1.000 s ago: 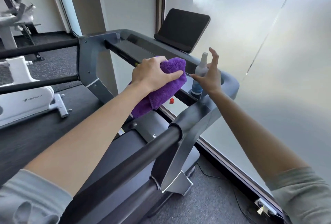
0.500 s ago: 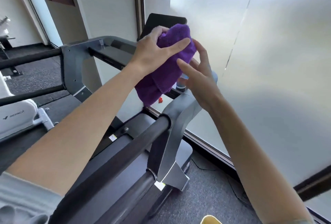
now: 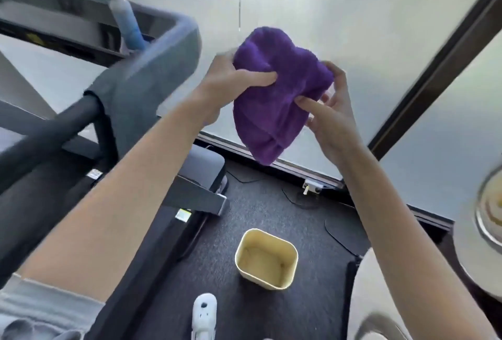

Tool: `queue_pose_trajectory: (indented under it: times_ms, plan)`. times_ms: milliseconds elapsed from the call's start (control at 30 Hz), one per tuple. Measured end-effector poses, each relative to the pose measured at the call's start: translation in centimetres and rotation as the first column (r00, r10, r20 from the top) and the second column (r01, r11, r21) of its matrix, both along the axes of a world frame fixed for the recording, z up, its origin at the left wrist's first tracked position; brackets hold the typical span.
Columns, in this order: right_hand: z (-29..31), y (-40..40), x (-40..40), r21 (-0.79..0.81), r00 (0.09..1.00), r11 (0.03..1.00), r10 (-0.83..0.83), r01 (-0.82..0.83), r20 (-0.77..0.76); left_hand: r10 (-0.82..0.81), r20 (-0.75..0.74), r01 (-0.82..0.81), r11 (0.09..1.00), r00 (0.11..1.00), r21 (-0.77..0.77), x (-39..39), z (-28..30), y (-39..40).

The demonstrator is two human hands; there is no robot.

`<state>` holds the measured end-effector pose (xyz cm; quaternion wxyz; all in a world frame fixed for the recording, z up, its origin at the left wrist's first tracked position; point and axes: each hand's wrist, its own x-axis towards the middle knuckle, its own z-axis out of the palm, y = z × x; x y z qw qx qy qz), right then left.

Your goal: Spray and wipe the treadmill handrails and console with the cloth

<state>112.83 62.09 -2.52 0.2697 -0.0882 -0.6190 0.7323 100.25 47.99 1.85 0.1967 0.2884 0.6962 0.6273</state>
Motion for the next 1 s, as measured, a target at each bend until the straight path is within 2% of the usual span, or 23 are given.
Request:
queue_pose_trajectory:
  times_ms: [67, 133, 233, 300, 400, 533, 633, 733, 800, 867, 1000]
  plan:
    - [-3.7, 2.3, 2.4, -0.004, 0.992, 0.997, -0.074, 0.075, 0.103, 0.02, 0.088, -0.017, 0.999, 0.996, -0.043, 1.2, -4.5, 2.2]
    - [-7.8, 4.0, 4.7, 0.034, 0.965, 0.992, -0.124, 0.119, 0.233, 0.062, 0.145, -0.039, 0.987, 0.988, -0.159, 2.3, -9.7, 3.8]
    - [-14.5, 5.2, 7.4, 0.163, 0.889, 0.983, -0.15, 0.086, 0.433, 0.027, 0.113, 0.016, 0.932, 0.993, -0.363, 3.9, -17.9, 5.0]
    - [-19.3, 5.2, 8.5, 0.244, 0.817, 0.969, -0.172, 0.04, 0.55, -0.046, 0.07, 0.076, 0.857, 0.996, -0.51, 4.6, -23.0, 5.4]
    - [-26.1, 4.5, 9.1, 0.298, 0.699, 0.955, -0.212, -0.001, 0.683, -0.168, 0.024, 0.135, 0.688, 0.985, -0.713, 5.4, -29.9, 5.7]
    - [-32.9, 3.9, 8.5, 0.294, 0.588, 0.954, -0.208, -0.054, 0.782, -0.261, 0.023, 0.167, 0.546, 0.965, -0.821, 6.1, -37.0, 5.8]
    - [-36.2, 4.2, 8.1, 0.272, 0.52, 0.959, -0.192, -0.082, 0.832, -0.27, 0.028, 0.159, 0.477, 0.962, -0.864, 6.2, -40.4, 6.3]
    - [-38.4, 4.7, 8.3, 0.228, 0.45, 0.969, -0.161, -0.099, 0.879, -0.335, 0.067, 0.185, 0.335, 0.94, -0.924, 6.1, -42.4, 6.9]
    - [-39.4, 5.1, 8.7, 0.237, 0.375, 0.968, -0.19, -0.082, 0.907, -0.297, 0.102, 0.189, 0.282, 0.95, -0.941, 6.2, -43.1, 7.1]
    - [-39.9, 5.4, 9.1, 0.236, 0.314, 0.969, -0.202, -0.077, 0.928, -0.319, 0.079, 0.166, 0.255, 0.944, -0.953, 6.1, -43.4, 7.0]
    - [-39.1, 5.4, 8.9, 0.288, 0.299, 0.946, -0.234, -0.151, 0.925, -0.479, 0.008, 0.126, 0.215, 0.878, -0.968, 5.7, -42.4, 6.8]
